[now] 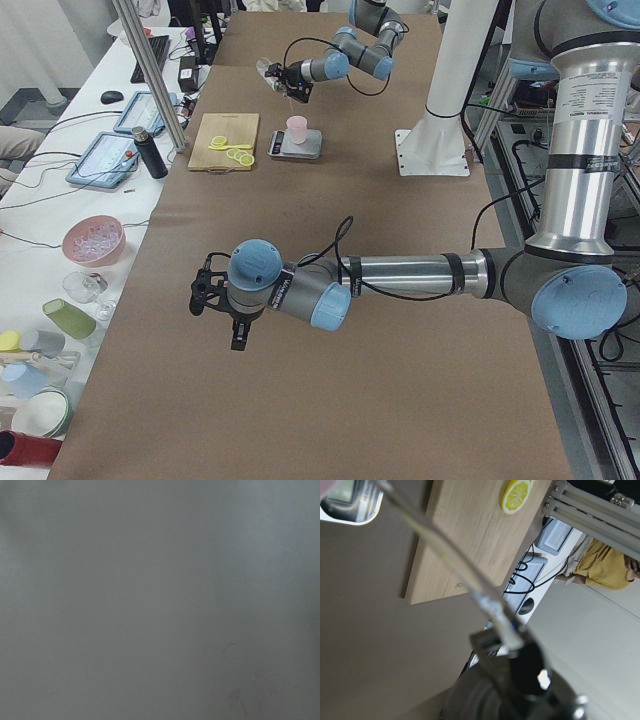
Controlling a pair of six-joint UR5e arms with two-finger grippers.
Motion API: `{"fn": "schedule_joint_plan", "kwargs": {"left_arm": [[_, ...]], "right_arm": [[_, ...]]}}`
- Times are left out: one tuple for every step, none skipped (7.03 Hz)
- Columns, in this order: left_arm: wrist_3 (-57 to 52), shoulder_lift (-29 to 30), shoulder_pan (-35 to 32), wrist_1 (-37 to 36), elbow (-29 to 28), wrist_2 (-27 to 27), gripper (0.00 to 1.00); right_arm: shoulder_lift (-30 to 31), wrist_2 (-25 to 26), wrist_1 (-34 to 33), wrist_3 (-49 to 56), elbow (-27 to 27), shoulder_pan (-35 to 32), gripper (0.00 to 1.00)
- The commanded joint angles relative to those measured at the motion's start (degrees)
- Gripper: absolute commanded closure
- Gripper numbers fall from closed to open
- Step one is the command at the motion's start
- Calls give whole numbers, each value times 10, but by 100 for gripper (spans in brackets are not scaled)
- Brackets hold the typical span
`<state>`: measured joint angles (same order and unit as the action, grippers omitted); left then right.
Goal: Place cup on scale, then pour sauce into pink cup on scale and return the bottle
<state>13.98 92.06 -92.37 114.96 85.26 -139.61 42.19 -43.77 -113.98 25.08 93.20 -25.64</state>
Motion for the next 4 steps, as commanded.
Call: {"fn": "schedule_joint_plan", "kwargs": {"left_arm": [[0, 0, 0, 5, -3, 0, 3], [1, 1, 0, 14, -10, 0, 3], [1, 1, 0, 24, -17, 0, 3], [1, 1, 0, 27, -18, 0, 3]], "right_arm": [[1, 3, 0, -2, 0, 1, 100], [1, 3, 1, -2, 0, 1, 100], [1, -3, 7, -8, 1, 0, 100], [2, -11, 31, -11, 2, -1, 100]]}}
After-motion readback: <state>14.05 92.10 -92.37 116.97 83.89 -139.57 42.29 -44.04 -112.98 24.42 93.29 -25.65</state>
